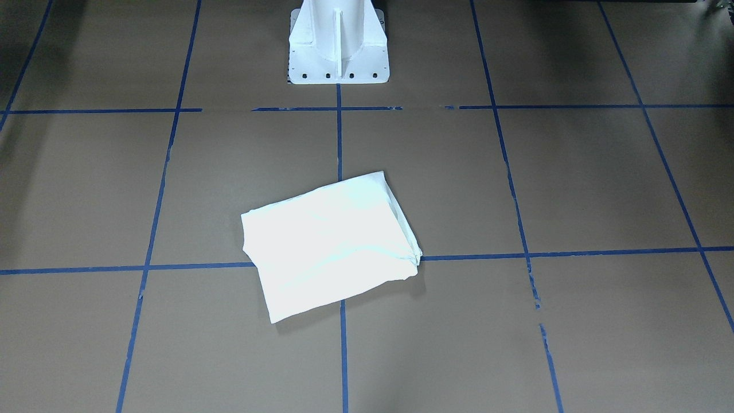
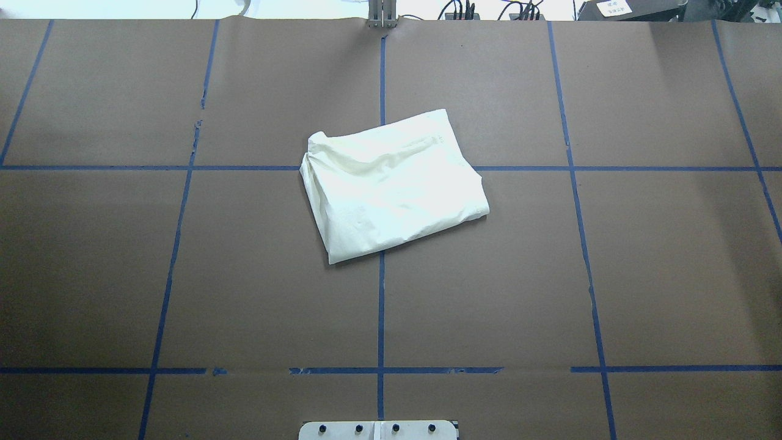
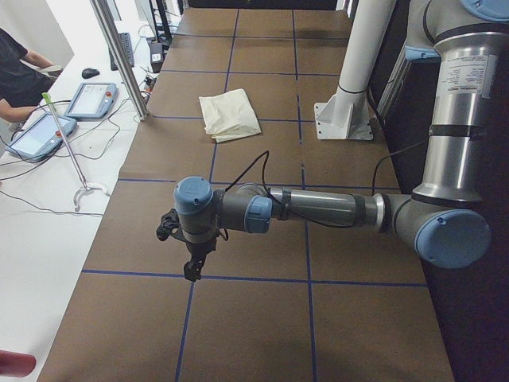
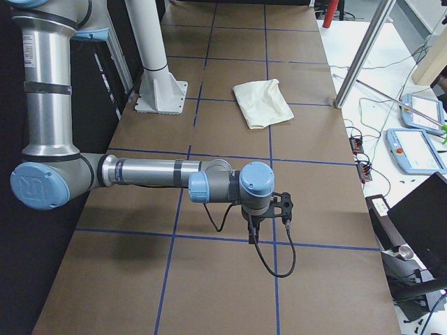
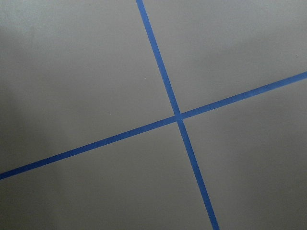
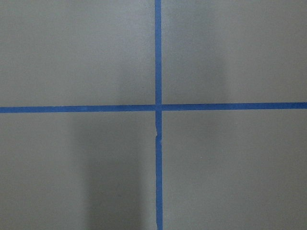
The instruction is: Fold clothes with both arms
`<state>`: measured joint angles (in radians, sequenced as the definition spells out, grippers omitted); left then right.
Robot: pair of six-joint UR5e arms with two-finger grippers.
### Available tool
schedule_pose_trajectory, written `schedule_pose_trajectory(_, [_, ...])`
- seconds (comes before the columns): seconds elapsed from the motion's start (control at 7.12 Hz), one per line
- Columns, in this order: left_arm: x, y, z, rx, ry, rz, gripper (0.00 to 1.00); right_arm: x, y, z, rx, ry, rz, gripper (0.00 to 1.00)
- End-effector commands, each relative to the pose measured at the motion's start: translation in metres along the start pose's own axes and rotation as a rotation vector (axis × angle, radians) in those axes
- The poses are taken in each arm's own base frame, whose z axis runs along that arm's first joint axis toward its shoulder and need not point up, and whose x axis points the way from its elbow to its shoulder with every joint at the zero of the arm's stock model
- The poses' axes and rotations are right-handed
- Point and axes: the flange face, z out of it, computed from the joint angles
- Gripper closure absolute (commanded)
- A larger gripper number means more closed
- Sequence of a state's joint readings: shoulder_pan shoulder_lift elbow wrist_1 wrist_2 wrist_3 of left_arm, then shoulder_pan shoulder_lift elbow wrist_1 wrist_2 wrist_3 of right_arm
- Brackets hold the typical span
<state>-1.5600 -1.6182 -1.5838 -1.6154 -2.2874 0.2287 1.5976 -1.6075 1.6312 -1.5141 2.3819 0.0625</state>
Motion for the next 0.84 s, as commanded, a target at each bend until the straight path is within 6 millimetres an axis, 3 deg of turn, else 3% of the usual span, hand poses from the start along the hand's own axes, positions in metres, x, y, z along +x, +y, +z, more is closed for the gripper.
schedule_pose_trajectory(0.0, [0.0004, 0.0004, -0.0014, 0.003, 0.001, -0.140, 0.00, 0.0000, 0.0000, 0.0005, -0.001, 0.000, 0.008, 0.00])
schedule_pose_trajectory(0.14, [0.0014, 0.0000, -0.0010, 0.002, 0.006, -0.219, 0.00, -0.0006, -0.0001, -0.0001, 0.000, 0.000, 0.007, 0.00])
schedule_pose_trajectory(0.7, [0.0005, 0.0003, 0.0000, 0.002, 0.004, -0.226, 0.00, -0.0002, 0.0001, 0.0005, -0.001, -0.002, 0.007, 0.00])
